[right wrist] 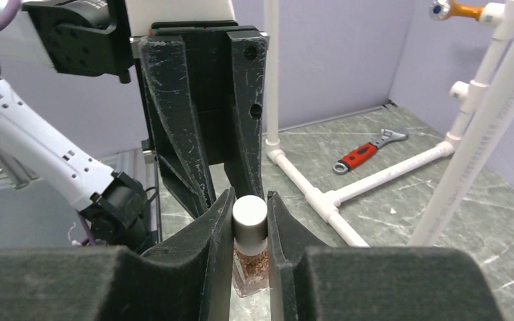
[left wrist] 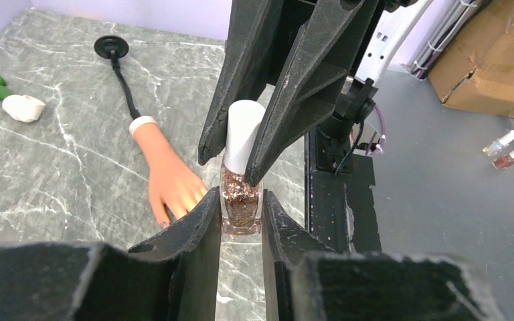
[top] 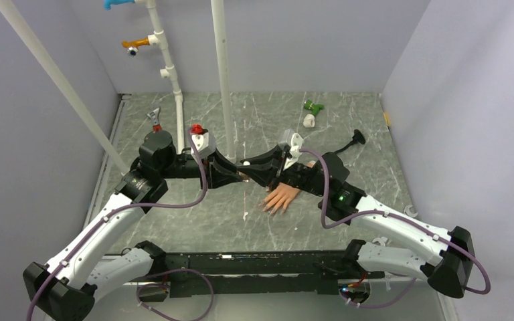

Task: Paint the nails
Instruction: Unscrew the nail polish bottle.

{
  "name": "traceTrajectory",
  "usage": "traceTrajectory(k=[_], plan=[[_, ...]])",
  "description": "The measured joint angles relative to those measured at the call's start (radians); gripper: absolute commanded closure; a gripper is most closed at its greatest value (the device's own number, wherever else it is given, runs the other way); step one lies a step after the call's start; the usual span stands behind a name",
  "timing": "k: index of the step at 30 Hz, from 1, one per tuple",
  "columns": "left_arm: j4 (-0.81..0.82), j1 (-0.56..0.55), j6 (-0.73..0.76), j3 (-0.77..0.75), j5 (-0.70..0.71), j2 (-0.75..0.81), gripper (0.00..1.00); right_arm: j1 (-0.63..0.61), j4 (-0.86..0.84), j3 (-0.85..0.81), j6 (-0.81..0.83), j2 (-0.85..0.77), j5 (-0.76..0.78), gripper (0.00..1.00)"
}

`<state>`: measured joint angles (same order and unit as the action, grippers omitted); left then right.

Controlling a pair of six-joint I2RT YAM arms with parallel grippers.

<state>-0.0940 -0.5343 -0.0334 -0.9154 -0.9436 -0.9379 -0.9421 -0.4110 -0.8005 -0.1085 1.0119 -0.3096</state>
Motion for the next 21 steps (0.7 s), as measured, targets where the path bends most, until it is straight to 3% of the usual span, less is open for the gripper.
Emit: traceTrajectory(k=[3, 4, 8, 10, 14, 21], plan=[[0.000, 0.001, 0.001, 0.000, -0.023, 0.000, 1.00, 0.009, -0.006, 0.001, 0.000, -0.002, -0.044, 1.00], [0.000, 0.001, 0.003, 0.000, -0.028, 0.000, 1.00, 0.011, -0.006, 0.002, 0.000, -0.003, -0.054, 0.95], [0.000, 0.001, 0.006, 0.000, -0.035, 0.001, 1.00, 0.016, -0.006, 0.002, -0.003, -0.003, -0.073, 0.44], [0.008, 0.001, 0.006, 0.000, -0.035, 0.001, 1.00, 0.014, 0.007, 0.002, -0.014, -0.002, -0.085, 0.32], [0.016, 0.001, 0.006, 0.000, -0.030, 0.001, 1.00, 0.014, 0.023, 0.002, -0.036, 0.001, -0.081, 0.24], [0.020, 0.001, 0.006, 0.000, 0.013, 0.004, 1.00, 0.025, 0.030, 0.002, -0.085, -0.005, -0.023, 0.23]])
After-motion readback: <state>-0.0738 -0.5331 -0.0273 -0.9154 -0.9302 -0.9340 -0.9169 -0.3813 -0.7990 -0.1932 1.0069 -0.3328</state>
